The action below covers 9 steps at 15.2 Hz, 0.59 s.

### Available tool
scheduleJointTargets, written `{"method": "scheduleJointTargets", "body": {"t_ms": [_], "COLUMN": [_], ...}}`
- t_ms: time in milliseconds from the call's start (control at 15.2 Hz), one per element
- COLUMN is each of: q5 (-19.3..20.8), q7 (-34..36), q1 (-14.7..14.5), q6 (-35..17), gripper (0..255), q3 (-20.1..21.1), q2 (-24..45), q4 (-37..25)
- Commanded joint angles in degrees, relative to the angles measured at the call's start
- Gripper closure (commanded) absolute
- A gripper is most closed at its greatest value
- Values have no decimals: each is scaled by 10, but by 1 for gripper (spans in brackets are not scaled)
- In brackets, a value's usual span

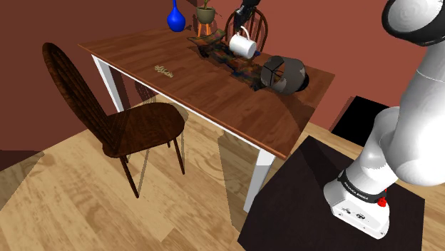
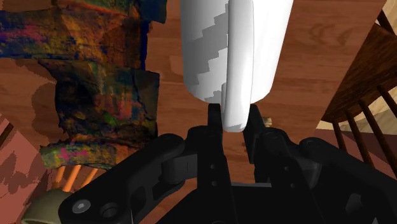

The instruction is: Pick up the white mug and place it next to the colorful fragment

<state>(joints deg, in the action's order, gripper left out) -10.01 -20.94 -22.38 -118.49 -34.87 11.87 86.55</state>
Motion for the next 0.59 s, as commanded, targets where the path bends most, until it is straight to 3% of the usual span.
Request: {"method": "scheduleJointTargets", "body": {"t_ms": [0, 330, 528], "q5": [-18, -59, -84], "q7": [8, 38, 65], "q1": [5, 29, 63], "q6": [14, 68, 126], "gripper": [255, 255, 255], "q3": [6, 27, 45], "q2": [40, 153, 245], "q4": [-48, -208, -358]}}
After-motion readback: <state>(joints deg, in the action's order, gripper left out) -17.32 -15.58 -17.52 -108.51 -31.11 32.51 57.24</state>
